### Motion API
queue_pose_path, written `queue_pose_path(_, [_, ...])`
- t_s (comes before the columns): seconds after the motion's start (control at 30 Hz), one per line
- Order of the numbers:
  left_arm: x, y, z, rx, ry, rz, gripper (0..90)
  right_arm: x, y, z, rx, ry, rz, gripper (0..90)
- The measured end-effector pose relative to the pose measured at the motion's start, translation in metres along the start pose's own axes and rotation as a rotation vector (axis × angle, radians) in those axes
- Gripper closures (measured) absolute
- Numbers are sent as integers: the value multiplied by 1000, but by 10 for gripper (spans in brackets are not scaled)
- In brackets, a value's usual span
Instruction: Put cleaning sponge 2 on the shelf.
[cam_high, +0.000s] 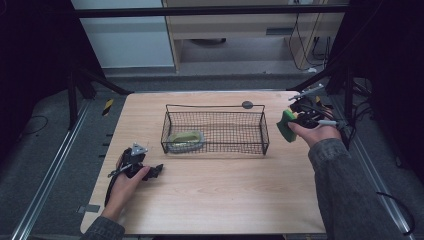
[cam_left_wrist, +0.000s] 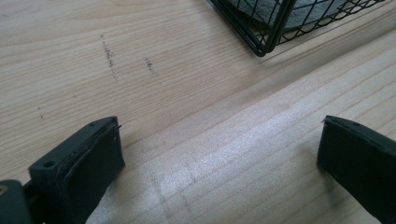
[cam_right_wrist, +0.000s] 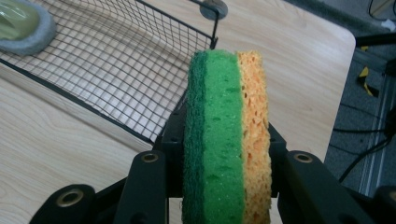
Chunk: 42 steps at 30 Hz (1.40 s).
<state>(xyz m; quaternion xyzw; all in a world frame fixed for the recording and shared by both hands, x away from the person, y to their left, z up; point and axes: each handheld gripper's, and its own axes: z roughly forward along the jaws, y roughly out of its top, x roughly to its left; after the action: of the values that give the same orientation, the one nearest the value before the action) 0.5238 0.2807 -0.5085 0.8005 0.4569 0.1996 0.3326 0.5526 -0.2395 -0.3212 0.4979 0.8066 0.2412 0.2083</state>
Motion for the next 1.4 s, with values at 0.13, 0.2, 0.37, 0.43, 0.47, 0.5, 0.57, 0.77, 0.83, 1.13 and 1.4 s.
queue_pose_path(0.13, [0,0,0,0,1,3,0,5,10,0,-17,-2,-28,647])
queue_pose_path(0.2, [0,0,0,0,1,3,0,5,14,0,-26,-3,-29,647])
queue_pose_path(0.37, [0,0,0,0,1,3,0,4,24,-2,-58,3,-37,648])
queue_pose_path(0.43, [0,0,0,0,1,3,0,5,28,-2,-71,2,-41,648])
queue_pose_path(0.47, [0,0,0,0,1,4,0,5,30,-1,-82,2,-40,648])
queue_pose_path(0.5, [0,0,0,0,1,3,0,5,33,0,-112,10,-50,648])
queue_pose_path(0.57, [0,0,0,0,1,3,0,7,36,2,-115,16,-57,649])
queue_pose_path(0.77, [0,0,0,0,0,4,0,16,48,4,-142,37,-103,649])
queue_pose_path(0.83, [0,0,0,2,-1,4,0,18,50,5,-147,41,-107,649])
queue_pose_path(1.13, [0,0,0,2,-1,4,0,29,59,20,-129,88,-131,649])
queue_pose_path(1.4, [0,0,0,2,-1,4,0,29,59,57,-84,120,-107,648])
